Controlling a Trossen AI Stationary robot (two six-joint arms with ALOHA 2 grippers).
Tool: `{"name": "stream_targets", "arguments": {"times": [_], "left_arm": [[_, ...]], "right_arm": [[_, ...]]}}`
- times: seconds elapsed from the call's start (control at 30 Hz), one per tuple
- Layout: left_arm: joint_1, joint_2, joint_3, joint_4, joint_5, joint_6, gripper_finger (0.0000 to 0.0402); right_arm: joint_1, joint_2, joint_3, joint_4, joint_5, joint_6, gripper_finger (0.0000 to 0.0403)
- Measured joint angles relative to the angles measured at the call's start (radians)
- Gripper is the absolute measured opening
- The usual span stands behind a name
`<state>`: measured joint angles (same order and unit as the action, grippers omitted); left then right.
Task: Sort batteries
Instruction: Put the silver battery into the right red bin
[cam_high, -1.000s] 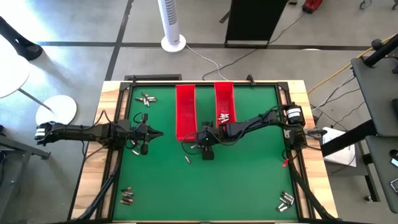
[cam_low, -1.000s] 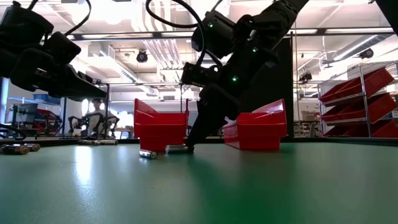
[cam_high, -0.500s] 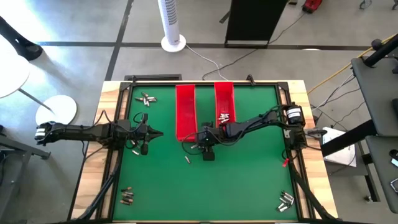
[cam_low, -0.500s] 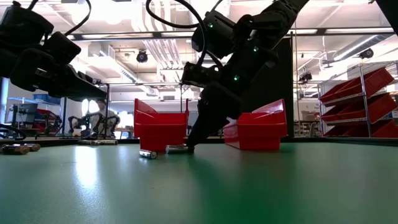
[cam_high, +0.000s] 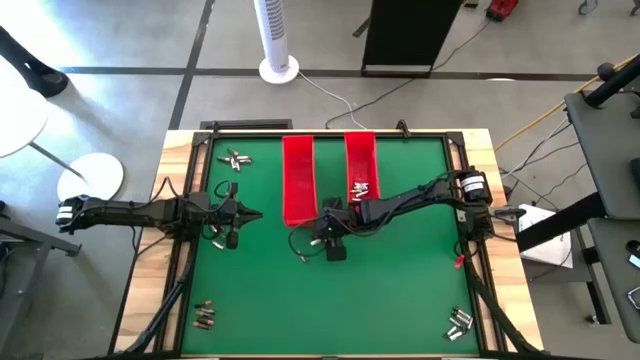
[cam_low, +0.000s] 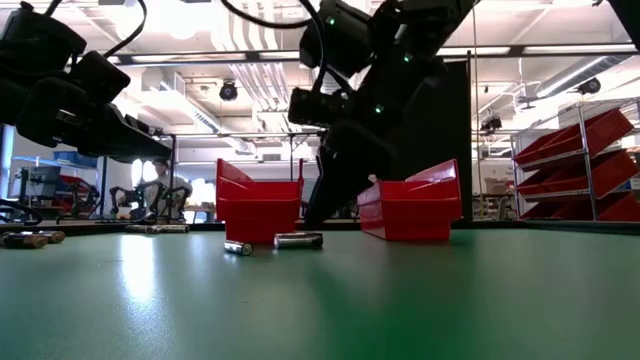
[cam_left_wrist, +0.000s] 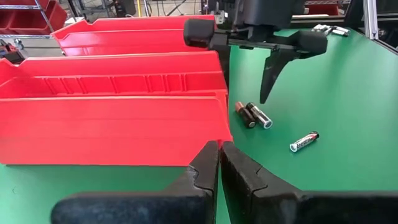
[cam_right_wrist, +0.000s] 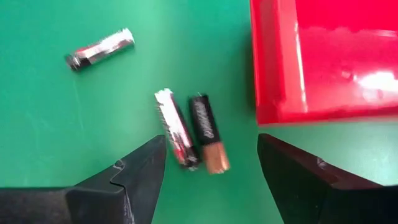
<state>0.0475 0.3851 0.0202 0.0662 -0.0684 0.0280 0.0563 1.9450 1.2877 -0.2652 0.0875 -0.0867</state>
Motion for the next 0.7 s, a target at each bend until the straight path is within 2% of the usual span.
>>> {"name": "stream_targets", "arguments": {"times": [0.47,0.7], "left_arm": [[0.000,0.000,0.000,0.000,0.000,0.000,0.0000],[0.000,0.000,0.000,0.001,0.000,0.000,0.0000]], "right_arm": [[0.074,-0.041,0.000,-0.040,-0.044,-0.030,0.0251],[0.117,-0.034,-0.001,-0.033,-0.099,-0.037,0.0236]]}}
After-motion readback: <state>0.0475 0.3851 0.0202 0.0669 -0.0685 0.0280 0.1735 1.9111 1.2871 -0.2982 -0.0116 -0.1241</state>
